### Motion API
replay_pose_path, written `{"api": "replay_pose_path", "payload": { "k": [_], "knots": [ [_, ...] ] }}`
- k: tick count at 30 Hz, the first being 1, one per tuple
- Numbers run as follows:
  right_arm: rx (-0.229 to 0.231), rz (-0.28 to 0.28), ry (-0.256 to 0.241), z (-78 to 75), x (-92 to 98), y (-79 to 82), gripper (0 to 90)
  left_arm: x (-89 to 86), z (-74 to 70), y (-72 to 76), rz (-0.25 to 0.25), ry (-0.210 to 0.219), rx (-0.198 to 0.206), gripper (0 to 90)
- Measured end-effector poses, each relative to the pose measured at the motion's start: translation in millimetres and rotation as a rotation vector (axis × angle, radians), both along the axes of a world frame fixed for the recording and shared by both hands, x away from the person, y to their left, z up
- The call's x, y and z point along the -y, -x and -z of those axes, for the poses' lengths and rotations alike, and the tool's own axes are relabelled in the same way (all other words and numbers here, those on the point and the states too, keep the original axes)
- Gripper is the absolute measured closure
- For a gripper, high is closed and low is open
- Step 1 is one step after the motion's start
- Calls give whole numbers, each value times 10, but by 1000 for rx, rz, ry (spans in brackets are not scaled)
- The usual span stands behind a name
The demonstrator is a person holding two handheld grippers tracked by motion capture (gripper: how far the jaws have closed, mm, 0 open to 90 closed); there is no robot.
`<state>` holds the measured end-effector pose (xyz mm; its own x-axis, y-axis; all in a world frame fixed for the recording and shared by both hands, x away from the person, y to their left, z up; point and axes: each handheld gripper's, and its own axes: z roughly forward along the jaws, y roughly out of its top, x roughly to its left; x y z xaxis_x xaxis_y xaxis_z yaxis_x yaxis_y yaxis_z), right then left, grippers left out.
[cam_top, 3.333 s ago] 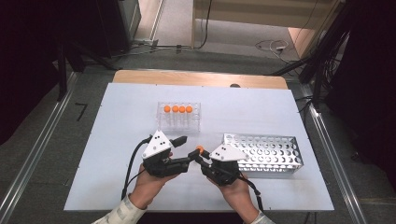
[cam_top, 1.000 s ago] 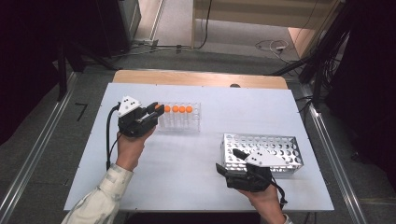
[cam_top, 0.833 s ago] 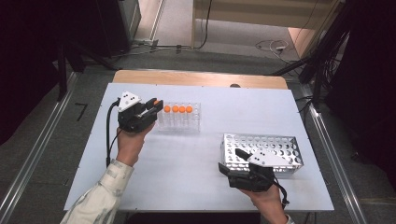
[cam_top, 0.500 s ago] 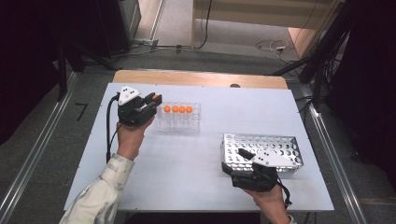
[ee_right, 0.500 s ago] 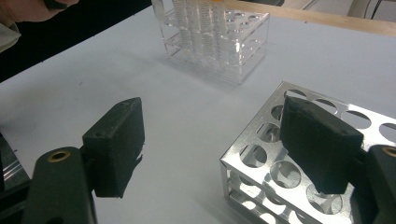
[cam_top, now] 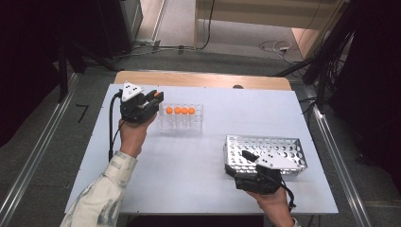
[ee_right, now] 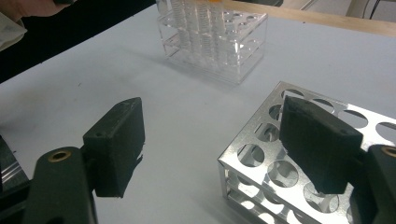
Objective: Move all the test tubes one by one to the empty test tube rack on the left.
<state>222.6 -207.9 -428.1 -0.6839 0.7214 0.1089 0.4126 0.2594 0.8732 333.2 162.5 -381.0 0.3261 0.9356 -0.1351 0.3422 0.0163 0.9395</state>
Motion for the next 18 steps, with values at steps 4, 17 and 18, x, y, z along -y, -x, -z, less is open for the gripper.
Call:
{"api": "replay_pose_path", "payload": {
  "k": [4, 17, 18],
  "knots": [
    [0, 1, 1, 4, 1, -3, 211, 11, 14, -22, -2, 3, 0, 703],
    [0, 2, -2, 3, 5, -5, 211, 31, 41, -52, -5, -3, -7, 702],
    [0, 2, -3, 3, 5, -4, 211, 31, 41, -52, -4, -5, -6, 703]
  ]
}}
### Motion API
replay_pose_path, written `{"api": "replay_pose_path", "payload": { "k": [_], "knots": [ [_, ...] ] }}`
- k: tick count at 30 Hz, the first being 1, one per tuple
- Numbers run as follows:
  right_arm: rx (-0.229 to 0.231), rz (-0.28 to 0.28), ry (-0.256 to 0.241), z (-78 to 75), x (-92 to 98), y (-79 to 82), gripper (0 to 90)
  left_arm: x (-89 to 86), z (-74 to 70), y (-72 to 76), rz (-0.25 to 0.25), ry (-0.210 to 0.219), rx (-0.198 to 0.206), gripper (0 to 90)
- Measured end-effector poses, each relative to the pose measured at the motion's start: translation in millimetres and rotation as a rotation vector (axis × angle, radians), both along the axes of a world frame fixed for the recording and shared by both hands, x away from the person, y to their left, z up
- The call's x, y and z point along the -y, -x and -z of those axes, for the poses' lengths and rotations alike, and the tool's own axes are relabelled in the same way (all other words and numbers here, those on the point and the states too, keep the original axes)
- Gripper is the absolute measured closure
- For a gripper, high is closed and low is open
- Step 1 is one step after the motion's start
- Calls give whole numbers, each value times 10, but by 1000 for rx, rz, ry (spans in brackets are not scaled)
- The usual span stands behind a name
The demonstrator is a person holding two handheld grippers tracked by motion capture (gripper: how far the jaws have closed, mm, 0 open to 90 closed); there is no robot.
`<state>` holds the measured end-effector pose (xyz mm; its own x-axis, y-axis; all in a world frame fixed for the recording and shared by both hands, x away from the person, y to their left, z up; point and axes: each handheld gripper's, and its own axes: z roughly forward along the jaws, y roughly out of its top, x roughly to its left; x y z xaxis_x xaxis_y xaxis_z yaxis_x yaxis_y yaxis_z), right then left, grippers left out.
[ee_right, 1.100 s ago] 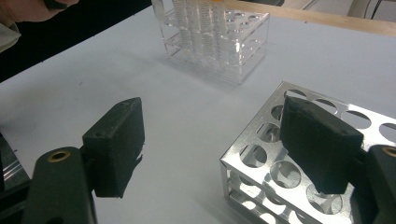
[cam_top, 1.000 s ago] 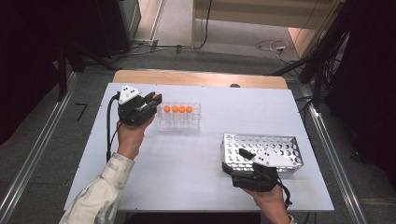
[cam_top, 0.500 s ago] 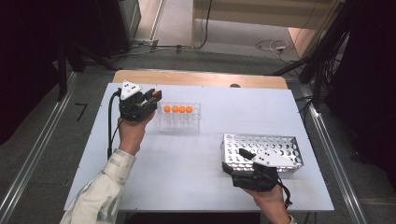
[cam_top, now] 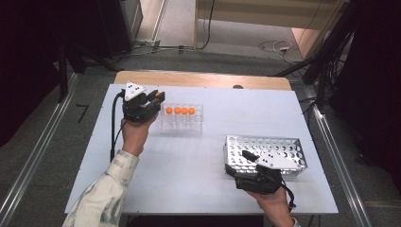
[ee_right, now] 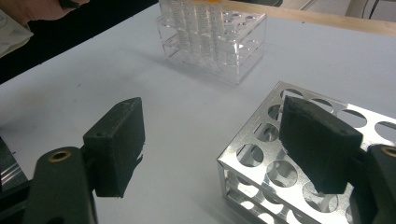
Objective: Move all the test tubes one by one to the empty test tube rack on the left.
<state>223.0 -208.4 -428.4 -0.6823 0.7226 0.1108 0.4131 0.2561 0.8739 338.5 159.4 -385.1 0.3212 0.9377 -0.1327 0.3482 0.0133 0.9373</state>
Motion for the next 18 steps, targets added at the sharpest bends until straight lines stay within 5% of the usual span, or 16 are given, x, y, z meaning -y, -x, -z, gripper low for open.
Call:
{"api": "replay_pose_path", "payload": {
  "k": [18],
  "knots": [
    [0, -1, 1, 3, -5, 4, 211, 61, 50, -10, 0, -26, 2, 702]
  ]
}}
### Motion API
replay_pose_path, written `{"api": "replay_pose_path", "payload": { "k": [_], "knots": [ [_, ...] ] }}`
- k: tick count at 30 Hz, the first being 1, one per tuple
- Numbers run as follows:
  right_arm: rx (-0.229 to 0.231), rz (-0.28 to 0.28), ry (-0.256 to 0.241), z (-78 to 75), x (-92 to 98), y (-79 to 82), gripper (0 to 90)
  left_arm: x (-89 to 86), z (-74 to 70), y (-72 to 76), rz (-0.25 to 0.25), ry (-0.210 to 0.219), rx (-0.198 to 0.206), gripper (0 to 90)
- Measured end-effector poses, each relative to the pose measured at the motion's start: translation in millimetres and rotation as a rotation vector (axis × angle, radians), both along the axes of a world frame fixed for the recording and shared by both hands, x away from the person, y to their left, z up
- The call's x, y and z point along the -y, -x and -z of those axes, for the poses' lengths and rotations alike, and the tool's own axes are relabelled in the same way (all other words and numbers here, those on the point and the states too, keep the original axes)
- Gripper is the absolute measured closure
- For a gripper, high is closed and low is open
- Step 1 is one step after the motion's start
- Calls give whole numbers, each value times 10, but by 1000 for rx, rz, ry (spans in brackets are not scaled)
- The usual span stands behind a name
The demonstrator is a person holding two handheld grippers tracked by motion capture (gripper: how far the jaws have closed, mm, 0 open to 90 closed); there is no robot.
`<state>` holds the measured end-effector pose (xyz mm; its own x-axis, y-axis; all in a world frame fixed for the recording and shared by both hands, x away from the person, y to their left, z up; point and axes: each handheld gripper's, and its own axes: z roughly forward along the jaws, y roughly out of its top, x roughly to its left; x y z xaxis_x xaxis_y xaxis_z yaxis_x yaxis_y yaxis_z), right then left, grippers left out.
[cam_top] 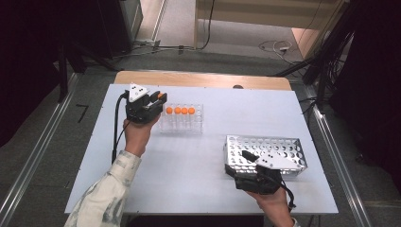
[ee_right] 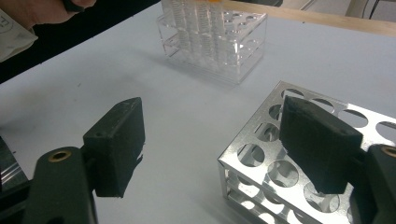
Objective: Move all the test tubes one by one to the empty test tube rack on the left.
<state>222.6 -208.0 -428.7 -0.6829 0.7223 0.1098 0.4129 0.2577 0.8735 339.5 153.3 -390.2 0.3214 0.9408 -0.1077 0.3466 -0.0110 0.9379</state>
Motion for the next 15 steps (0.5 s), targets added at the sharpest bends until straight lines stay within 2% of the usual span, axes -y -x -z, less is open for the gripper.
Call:
{"api": "replay_pose_path", "payload": {
  "k": [5, 15],
  "knots": [
    [3, -3, 1, 3, -2, -3, 211, -6, 27, 10, -6, -3, 2, 702],
    [-1, -3, 5, 12, -10, -4, 211, 28, 169, 45, -11, -31, 3, 701]
  ]
}}
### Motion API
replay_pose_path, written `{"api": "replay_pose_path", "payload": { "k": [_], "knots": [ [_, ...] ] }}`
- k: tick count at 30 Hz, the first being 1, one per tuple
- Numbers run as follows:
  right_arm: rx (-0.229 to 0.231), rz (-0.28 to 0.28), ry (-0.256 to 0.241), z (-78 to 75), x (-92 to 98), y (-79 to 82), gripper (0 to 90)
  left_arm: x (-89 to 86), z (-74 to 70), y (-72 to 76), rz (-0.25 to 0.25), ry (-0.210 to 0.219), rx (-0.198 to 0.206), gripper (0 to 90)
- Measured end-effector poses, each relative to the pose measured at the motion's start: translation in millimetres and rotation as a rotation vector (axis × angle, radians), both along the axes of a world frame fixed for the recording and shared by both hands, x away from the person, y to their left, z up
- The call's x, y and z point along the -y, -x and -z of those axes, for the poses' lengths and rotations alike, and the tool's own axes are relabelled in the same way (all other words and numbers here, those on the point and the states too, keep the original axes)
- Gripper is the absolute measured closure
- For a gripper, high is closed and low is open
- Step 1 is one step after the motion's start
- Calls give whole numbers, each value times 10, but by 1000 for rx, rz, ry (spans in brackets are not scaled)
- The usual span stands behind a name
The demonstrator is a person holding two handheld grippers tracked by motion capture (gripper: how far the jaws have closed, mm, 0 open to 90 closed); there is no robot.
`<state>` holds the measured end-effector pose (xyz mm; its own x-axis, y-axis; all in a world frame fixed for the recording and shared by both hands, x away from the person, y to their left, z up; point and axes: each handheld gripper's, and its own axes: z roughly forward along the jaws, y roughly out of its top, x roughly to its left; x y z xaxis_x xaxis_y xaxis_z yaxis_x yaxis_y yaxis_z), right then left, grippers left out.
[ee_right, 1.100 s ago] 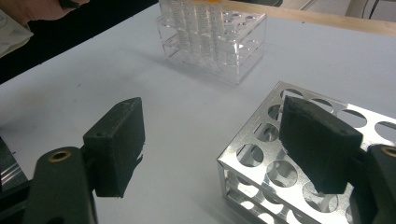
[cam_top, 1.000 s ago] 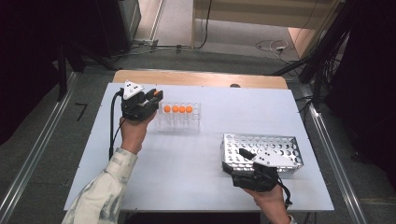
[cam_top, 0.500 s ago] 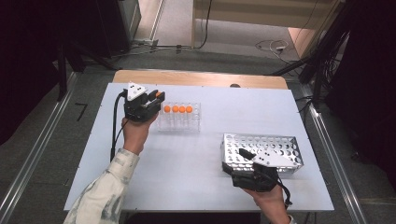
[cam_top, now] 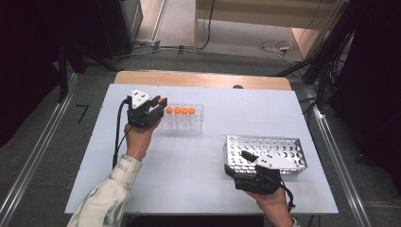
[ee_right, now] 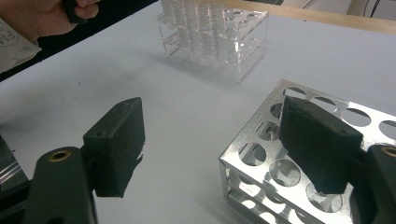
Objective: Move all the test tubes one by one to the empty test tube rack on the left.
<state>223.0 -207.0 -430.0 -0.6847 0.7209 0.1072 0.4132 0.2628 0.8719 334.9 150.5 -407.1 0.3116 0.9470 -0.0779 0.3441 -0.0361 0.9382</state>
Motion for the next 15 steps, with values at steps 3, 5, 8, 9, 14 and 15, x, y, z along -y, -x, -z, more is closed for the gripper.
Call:
{"api": "replay_pose_path", "payload": {
  "k": [3, 5, 8, 9, 14, 15],
  "knots": [
    [0, 0, 1, 3, 0, -2, 211, -4, 30, 12, -5, 1, -4, 701],
    [0, -1, 2, 5, -2, -3, 211, -4, 52, 19, -8, 4, -6, 701],
    [-1, -2, 2, 8, -5, -2, 211, -4, 89, 22, -11, 6, -11, 701],
    [-1, -2, 3, 8, -5, -3, 211, -6, 100, 22, -11, 5, -14, 701],
    [-3, -3, 3, 13, -12, -2, 211, -9, 139, 16, -13, 7, -24, 697],
    [-3, -2, 3, 13, -12, -2, 211, -8, 143, 13, -11, 8, -28, 691]
  ]
}}
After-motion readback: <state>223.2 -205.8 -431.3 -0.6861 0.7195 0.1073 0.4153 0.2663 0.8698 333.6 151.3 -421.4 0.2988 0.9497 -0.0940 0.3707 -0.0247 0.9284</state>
